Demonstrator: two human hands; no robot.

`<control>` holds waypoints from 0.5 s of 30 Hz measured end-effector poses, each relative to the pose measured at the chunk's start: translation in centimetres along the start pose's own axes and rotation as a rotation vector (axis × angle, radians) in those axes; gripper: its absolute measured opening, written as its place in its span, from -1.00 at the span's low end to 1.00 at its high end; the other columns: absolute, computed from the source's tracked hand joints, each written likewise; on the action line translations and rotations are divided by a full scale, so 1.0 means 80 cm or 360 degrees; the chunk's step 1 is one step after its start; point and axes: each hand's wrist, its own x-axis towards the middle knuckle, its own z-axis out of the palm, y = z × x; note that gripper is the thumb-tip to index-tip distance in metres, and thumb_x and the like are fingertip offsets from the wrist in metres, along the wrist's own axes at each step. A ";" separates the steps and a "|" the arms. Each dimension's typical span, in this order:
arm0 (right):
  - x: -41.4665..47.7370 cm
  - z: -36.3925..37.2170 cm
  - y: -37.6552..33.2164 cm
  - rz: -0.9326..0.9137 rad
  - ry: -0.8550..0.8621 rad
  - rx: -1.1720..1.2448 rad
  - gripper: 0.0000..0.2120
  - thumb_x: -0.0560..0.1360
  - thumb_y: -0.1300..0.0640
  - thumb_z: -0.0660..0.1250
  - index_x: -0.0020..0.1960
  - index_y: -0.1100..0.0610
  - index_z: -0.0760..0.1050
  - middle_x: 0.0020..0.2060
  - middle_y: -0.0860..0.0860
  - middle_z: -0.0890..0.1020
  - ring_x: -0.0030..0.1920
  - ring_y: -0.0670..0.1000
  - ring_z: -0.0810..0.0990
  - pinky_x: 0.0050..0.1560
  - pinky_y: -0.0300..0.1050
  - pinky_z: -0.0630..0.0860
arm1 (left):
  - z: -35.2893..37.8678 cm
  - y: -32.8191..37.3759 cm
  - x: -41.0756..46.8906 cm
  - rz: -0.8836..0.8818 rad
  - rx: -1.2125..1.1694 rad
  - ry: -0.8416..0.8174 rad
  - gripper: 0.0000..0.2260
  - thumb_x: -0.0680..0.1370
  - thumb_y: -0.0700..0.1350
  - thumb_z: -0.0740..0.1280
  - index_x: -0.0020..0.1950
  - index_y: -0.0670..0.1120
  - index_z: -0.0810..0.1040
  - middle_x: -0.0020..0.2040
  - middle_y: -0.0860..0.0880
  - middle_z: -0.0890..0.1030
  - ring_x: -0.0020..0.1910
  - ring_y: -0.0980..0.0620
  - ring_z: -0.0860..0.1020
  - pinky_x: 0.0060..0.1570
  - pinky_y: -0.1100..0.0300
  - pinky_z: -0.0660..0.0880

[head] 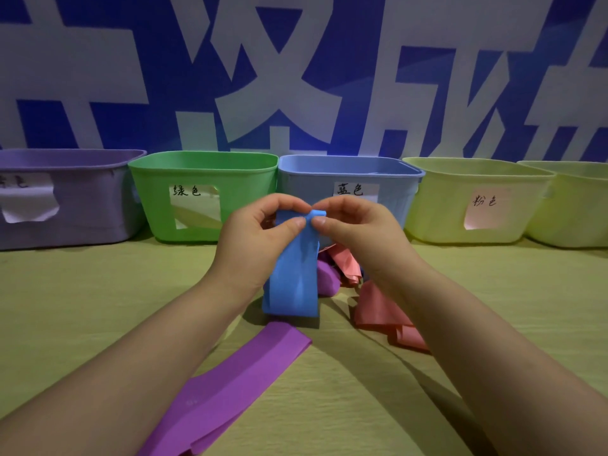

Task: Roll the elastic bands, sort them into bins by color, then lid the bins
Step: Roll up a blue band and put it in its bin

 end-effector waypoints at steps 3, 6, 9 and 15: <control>0.001 0.000 0.000 -0.0015 0.0012 0.0014 -0.83 0.42 0.32 0.39 -0.17 0.06 0.56 -0.29 -0.04 0.64 -0.26 -0.14 0.62 -0.24 -0.32 0.50 | -0.001 0.002 0.001 -0.0005 -0.0071 0.0009 -0.80 0.49 -0.33 0.31 -0.18 -0.02 0.56 -0.23 0.06 0.58 -0.29 0.27 0.51 -0.23 0.43 0.43; 0.000 0.000 0.000 0.0007 0.0010 0.0039 -0.85 0.43 0.32 0.38 -0.15 0.08 0.56 -0.29 -0.02 0.64 -0.28 -0.12 0.61 -0.25 -0.32 0.51 | -0.001 0.004 0.001 0.0000 -0.0054 0.0007 -0.78 0.48 -0.35 0.32 -0.15 -0.02 0.54 -0.21 0.06 0.58 -0.29 0.30 0.51 -0.23 0.45 0.43; 0.001 0.000 0.002 0.0025 0.0010 0.0030 -0.89 0.47 0.28 0.35 -0.16 0.09 0.57 -0.37 -0.05 0.62 -0.36 -0.17 0.57 -0.29 -0.32 0.48 | -0.002 -0.002 0.002 0.0009 0.0035 -0.0013 -0.77 0.45 -0.30 0.38 -0.14 0.05 0.53 -0.18 0.10 0.59 -0.24 0.26 0.53 -0.15 0.36 0.47; 0.001 0.003 0.004 0.0094 -0.0038 -0.0156 -0.84 0.54 0.13 0.28 -0.21 0.06 0.56 -0.32 0.00 0.60 -0.23 -0.03 0.54 -0.12 -0.11 0.46 | -0.005 -0.012 0.003 0.0082 0.0287 0.0070 -0.92 0.35 -0.01 0.32 -0.22 0.19 0.50 -0.30 0.25 0.57 -0.26 0.16 0.52 -0.17 0.17 0.47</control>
